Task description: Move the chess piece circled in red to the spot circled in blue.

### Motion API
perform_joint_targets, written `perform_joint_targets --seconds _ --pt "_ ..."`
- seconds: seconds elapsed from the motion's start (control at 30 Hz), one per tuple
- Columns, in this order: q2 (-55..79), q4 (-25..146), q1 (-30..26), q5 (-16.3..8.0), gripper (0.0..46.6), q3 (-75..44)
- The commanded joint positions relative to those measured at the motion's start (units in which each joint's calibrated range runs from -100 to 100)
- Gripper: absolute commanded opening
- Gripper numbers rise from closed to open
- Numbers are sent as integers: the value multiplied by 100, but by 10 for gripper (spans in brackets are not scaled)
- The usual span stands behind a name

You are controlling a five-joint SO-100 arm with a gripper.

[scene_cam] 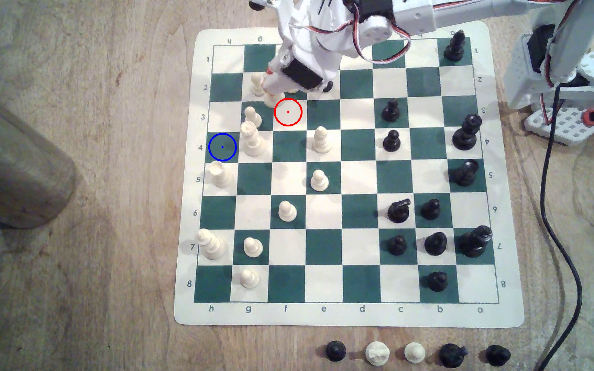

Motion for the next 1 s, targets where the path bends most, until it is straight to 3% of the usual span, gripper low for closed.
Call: perform_joint_targets --seconds 0.0,0.43,0.97 --pt "-24 248 -177 0 3 -1622" --pt "1852 248 -302 34 3 -3635" --pt "3167 248 -373 59 3 -4868"
